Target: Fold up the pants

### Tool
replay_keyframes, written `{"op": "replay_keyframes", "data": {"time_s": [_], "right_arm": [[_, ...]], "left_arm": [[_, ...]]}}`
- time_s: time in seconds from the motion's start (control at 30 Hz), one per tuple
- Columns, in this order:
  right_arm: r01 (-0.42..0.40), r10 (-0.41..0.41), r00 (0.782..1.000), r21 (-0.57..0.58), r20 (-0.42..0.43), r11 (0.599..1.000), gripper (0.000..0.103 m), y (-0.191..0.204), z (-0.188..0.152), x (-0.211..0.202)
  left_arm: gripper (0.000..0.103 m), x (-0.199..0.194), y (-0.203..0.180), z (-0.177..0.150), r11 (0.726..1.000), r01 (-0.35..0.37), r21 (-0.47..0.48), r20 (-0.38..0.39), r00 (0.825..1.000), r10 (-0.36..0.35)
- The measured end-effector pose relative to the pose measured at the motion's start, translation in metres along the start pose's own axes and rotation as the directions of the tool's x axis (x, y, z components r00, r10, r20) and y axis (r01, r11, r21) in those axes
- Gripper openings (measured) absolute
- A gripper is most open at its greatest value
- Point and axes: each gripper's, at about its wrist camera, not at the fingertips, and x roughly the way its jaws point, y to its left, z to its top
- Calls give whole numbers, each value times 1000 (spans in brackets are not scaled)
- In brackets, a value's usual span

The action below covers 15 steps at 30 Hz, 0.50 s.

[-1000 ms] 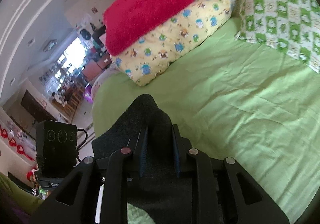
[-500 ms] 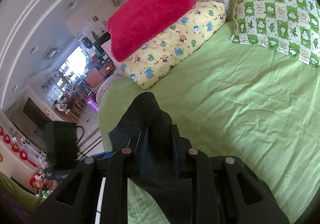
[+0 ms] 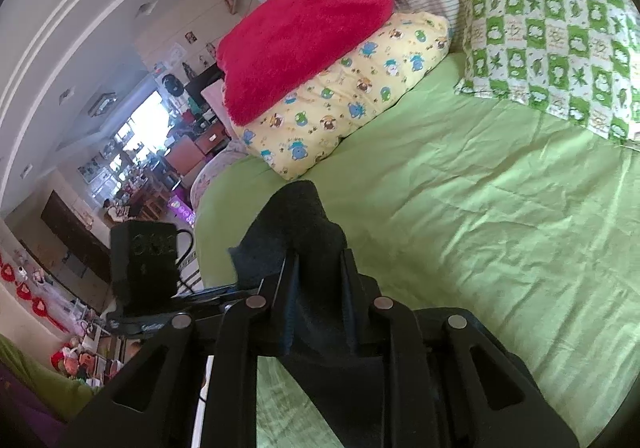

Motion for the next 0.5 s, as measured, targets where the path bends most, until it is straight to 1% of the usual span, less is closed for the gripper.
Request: {"op": "replay_keyframes", "data": {"time_s": [0.17, 0.33, 0.5], "right_arm": [[7, -8, 998, 25, 56, 1000, 18, -6, -5, -28], [15, -23, 992, 68, 122, 998, 16, -16, -17, -66], [20, -42, 983, 122, 177, 992, 16, -32, -34, -100]], "left_arm": [[18, -1, -42, -6, 998, 30, 46, -1, 1000, -30], [18, 7, -83, -12, 992, 58, 111, -23, 998, -56], [18, 21, -114, -21, 985, 94, 145, -60, 995, -86]]}}
